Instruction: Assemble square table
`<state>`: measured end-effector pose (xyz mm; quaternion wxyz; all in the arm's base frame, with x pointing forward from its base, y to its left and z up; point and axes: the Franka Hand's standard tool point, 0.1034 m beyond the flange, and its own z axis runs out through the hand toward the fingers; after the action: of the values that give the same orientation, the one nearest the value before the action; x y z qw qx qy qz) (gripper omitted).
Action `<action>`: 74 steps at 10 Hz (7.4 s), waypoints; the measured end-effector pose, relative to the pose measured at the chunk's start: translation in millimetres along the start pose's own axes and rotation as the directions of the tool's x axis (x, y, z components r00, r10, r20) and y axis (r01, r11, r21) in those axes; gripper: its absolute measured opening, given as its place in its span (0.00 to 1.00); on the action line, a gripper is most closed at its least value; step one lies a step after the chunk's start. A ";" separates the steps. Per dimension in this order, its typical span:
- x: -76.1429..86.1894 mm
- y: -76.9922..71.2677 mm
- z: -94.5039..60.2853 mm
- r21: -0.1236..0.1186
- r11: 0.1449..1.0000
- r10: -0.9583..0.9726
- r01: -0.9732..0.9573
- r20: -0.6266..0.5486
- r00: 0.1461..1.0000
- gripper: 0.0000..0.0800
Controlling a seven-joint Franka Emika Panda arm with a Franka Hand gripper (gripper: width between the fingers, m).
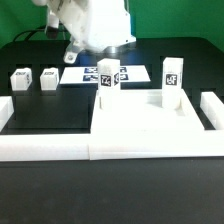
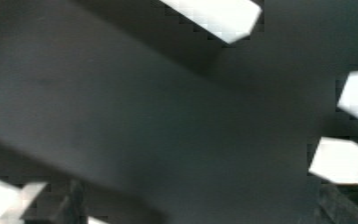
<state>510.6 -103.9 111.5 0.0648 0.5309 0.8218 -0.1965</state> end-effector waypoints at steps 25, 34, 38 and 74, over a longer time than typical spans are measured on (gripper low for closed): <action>47.3 -100.5 91.0 0.435 -0.317 0.821 -0.842 0.570 -0.015 0.81; 56.8 -101.1 107.0 0.442 -0.313 0.731 -0.841 0.678 0.083 0.81; 57.4 -99.1 107.7 0.442 -0.306 0.737 -0.843 0.670 0.084 0.78; 77.3 -122.5 112.9 0.500 -0.243 0.719 -0.831 0.668 0.191 0.36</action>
Offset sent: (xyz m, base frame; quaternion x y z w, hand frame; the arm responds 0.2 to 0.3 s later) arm -0.0642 -0.0398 -0.0282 0.0408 -0.0279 0.3853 0.9215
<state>356.0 -126.7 15.0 -0.0364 0.8641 0.0707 -0.4970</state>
